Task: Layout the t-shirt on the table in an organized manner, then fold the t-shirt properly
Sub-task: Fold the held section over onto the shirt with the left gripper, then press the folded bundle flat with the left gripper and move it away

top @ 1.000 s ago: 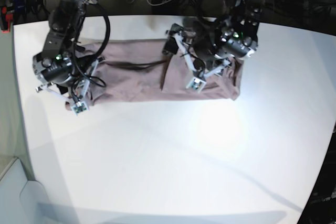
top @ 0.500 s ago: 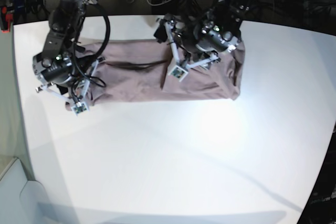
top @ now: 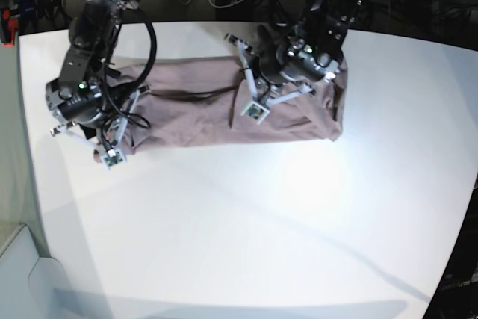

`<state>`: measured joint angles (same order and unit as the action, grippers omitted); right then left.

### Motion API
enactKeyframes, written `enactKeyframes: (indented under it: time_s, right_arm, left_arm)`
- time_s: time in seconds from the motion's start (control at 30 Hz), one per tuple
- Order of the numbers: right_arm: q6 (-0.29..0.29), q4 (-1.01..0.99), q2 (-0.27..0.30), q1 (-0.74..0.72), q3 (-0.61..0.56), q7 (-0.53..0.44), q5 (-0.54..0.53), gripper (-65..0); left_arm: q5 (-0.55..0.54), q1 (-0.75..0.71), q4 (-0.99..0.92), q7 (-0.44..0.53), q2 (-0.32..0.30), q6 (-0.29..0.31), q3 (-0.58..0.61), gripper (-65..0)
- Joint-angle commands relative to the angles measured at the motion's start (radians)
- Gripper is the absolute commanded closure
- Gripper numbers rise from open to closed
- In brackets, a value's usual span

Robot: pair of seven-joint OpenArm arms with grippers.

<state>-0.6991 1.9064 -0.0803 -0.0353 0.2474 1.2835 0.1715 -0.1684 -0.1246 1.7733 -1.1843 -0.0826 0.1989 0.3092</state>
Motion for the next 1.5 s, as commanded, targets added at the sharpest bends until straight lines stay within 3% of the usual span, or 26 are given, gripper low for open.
enactKeyframes:
  time_s: [0.0,0.17,0.4,1.0,1.27,1.37,1.47]
  right_arm:
    - [0.001,0.015,0.003,-0.015,-0.001,-0.011,-0.005,0.0]
    - [0.001,0.015,0.003,-0.016,-0.001,-0.012,-0.005,0.0]
    - [0.001,0.015,0.003,-0.016,-0.001,-0.012,-0.005,0.0]
    - [0.001,0.015,0.004,-0.03,-0.001,-0.012,-0.005,0.0]
    - [0.001,0.015,0.004,-0.031,-0.001,-0.012,-0.005,0.0]
    - [0.001,0.015,0.004,-0.031,-0.021,-0.012,-0.005,0.0]
    - [0.001,0.015,0.015,-0.03,-0.041,-0.012,-0.005,0.0]
  left_arm:
    - [-0.009,0.009,0.018,0.008,0.007,0.001,0.0,-0.4]
    - [-0.009,0.013,0.027,0.01,0.01,0.001,-0.009,-0.2]
    - [-0.009,0.042,0.086,0.001,0.099,0.001,-0.127,-0.2]
    - [-0.004,0.158,0.038,0.01,0.229,0.001,-0.132,-0.2]
    - [-0.007,0.15,0.038,0.004,0.221,0.001,-0.127,-0.2]
    - [-0.009,0.136,0.023,0.002,0.178,0.001,-0.129,-0.7]
    - [-0.01,0.131,0.001,0.001,0.152,0.001,-0.132,-8.9]
